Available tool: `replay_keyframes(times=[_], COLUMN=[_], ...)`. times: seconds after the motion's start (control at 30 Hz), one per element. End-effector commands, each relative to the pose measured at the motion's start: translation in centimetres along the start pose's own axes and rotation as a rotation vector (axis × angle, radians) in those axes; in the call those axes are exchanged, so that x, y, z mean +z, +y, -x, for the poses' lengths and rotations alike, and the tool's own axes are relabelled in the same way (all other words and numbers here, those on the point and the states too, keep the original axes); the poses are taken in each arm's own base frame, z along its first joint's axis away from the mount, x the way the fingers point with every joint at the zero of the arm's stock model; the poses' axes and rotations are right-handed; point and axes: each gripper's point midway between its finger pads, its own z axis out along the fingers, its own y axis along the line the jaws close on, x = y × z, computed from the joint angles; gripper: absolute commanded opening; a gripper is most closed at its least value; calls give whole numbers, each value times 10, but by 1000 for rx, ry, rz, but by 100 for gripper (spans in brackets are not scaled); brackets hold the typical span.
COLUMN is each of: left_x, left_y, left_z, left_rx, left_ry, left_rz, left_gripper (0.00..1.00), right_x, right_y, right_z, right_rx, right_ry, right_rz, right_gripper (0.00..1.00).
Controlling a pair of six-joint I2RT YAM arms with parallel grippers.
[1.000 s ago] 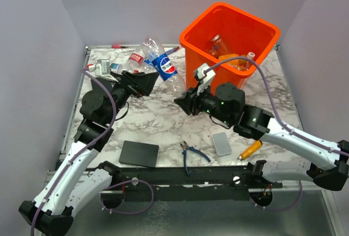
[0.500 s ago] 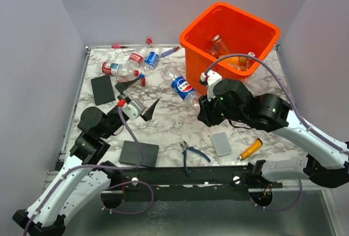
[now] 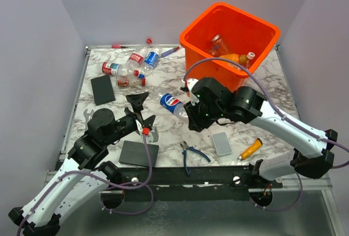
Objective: Put the plastic bottles in the bin
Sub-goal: Pick up the plastic bottle from the corner of the board.
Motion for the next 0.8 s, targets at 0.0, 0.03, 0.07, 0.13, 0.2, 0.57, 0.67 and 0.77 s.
replay_keyframes(times=[0.0,0.03,0.07,0.13,0.2,0.57,0.67,0.77], left_x=[-2,-2,-1,0,2,15,20,24], left_y=[-16,-17,-18,-22,-27,-18,-9,-7], left_z=[-13,-14,-16,-21,-28,-39,-37,-35], left_rx=[99,104,108,116,127,140,157,184], left_ry=[44,52,58,71,91,125,113,101], left_rz=[-63,-67,-74,-84,-96,-18,29,40], left_gripper=[99,99,99,99,99,85,80,78], right_x=[5,7,10,13,14,17,18,19], right_y=[26,27,29,33,39,51,53,55], right_z=[30,35,39,47,54,55,55,57], right_rx=[-42,-47,-53,-66,-79,-123,-130,-133], right_ry=[-39,-43,-42,-44,-44,-21,-17,-19], right_rz=[110,109,111,123,146,210,224,234], right_gripper=[0,0,0,0,0,0,0,0])
